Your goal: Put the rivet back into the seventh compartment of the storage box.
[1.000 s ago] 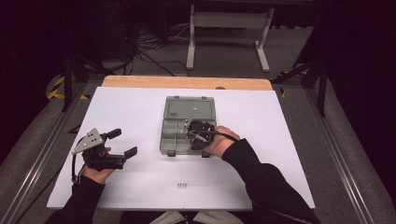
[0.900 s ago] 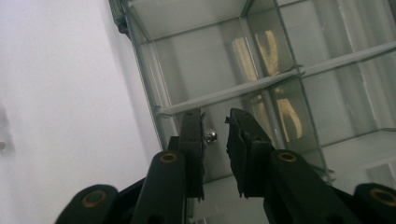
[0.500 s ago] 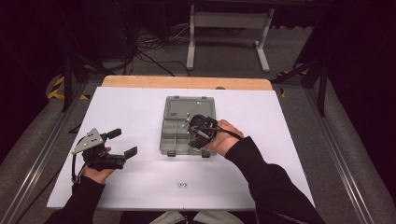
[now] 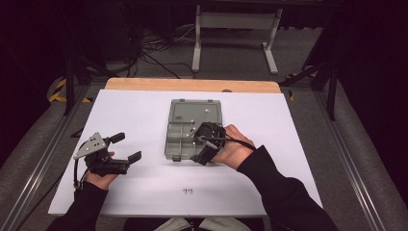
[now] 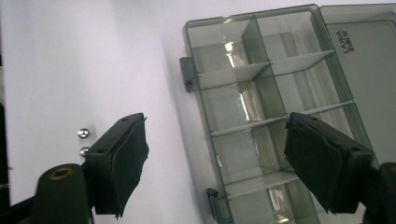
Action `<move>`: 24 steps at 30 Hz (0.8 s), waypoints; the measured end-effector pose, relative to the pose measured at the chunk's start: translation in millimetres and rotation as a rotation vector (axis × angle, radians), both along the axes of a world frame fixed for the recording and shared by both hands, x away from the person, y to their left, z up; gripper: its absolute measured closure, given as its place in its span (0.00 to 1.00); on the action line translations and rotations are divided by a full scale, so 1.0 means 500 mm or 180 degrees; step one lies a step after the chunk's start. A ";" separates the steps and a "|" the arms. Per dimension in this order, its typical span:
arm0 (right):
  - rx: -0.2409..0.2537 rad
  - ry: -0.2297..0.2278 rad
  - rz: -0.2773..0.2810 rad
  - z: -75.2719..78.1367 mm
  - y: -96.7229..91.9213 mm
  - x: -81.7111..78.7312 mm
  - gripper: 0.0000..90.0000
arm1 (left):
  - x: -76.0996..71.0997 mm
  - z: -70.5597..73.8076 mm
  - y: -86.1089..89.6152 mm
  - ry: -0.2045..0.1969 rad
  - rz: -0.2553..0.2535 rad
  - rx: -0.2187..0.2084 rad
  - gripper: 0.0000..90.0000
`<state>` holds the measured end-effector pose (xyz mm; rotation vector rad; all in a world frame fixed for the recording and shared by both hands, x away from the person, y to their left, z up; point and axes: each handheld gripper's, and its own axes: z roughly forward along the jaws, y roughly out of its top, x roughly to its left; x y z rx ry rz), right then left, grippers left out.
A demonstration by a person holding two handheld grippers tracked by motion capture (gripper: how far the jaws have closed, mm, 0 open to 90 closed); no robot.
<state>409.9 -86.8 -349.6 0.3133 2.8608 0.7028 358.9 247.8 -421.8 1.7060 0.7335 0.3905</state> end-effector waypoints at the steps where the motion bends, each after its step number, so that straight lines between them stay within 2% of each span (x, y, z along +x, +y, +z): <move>1: 0.0028 -0.0007 0.0028 0.003 0.000 -0.005 0.23 | 0.000 0.000 0.000 -0.0004 -0.0004 0.0010 0.02; 5: 0.0069 0.0037 0.0062 0.008 0.002 -0.019 0.22 | 0.000 0.000 0.000 -0.0001 0.0000 -0.0001 0.02; 14: 0.0078 0.0036 0.0119 0.008 0.011 -0.042 0.22 | 0.000 0.000 0.000 -0.0005 0.0001 0.0000 0.02; 17: 0.0091 0.0038 0.0174 0.002 0.015 -0.050 0.22 | 0.000 0.000 0.000 -0.0004 0.0003 -0.0002 0.02; 24: 0.0026 0.0139 0.0183 -0.018 0.022 -0.066 0.22 | -0.001 0.000 0.000 -0.0007 0.0007 -0.0007 0.02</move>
